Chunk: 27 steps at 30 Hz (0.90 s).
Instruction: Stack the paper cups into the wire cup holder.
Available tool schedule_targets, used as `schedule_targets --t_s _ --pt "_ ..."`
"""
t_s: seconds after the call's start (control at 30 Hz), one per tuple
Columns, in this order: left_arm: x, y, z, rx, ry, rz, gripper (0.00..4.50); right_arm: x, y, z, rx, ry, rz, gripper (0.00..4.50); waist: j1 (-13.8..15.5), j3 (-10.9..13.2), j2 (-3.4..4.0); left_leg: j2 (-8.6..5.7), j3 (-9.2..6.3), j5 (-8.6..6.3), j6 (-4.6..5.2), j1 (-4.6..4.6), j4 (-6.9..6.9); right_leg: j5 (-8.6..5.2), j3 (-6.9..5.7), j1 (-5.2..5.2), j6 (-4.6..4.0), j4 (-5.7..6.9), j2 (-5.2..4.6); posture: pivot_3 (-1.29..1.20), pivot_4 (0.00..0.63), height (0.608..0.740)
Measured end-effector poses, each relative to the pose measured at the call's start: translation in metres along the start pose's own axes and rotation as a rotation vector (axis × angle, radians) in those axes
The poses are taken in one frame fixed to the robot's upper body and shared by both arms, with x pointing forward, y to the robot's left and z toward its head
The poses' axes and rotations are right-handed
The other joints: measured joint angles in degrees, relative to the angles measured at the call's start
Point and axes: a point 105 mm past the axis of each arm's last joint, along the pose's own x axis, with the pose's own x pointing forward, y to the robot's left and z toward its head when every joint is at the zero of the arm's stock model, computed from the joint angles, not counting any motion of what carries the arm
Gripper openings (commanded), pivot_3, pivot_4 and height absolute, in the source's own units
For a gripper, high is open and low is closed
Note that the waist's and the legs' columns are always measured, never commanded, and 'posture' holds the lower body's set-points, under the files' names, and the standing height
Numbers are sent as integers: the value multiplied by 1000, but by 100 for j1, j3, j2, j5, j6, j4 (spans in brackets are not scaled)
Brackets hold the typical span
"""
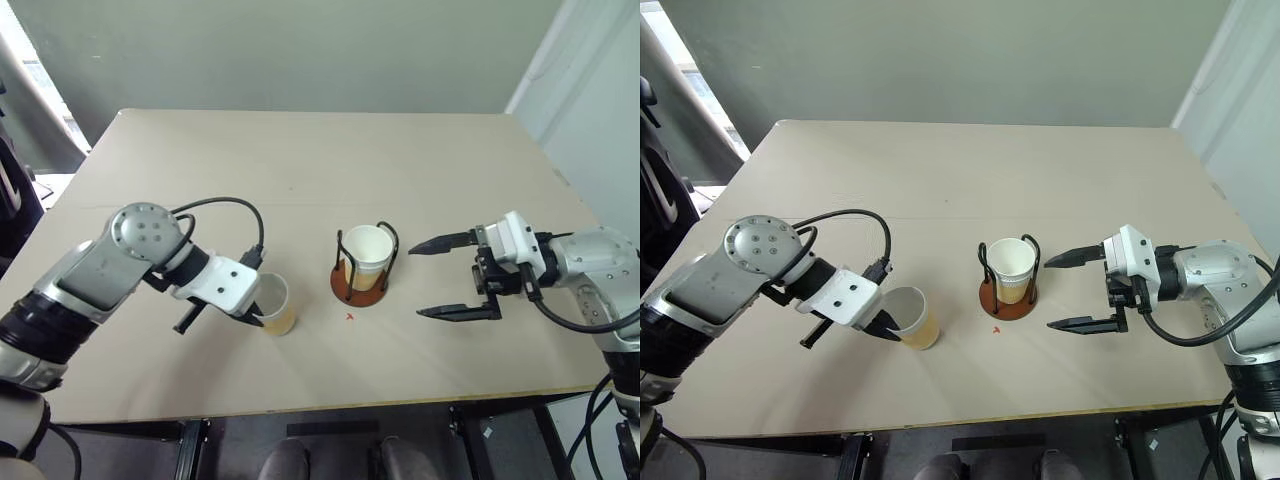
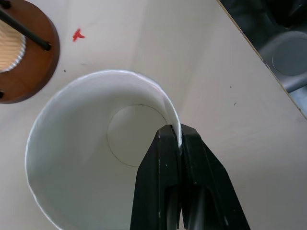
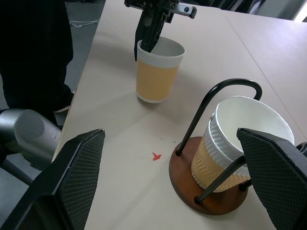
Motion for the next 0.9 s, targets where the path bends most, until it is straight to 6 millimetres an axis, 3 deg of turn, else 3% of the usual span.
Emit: schedule_targets --t_s 0.27,0.43,0.63,0.9 --pt "-42 57 28 -73 -119 178 17 -1 -1 -1 -2 4 -7 4500 13 0 0 0 3 -1 -1 -4 2 3 0 1 0 -1 0 0 150 740" --pt "-61 98 62 -69 -275 270 17 -3 -4 -1 -4 16 -15 4500 49 0 -1 -2 2 -1 0 -10 5 9 -1 7 10 -4 -2 0 150 740" --pt "-58 120 90 -30 -394 266 17 -5 -6 -4 5 32 -27 4500 53 0 -1 -1 10 -3 2 -9 4 12 2 9 15 -7 0 0 150 740" --pt "-37 126 92 5 -340 184 17 -5 -6 -5 6 40 -30 4500 53 0 -1 0 10 -2 2 -9 8 16 4 10 25 -12 2 0 150 740"
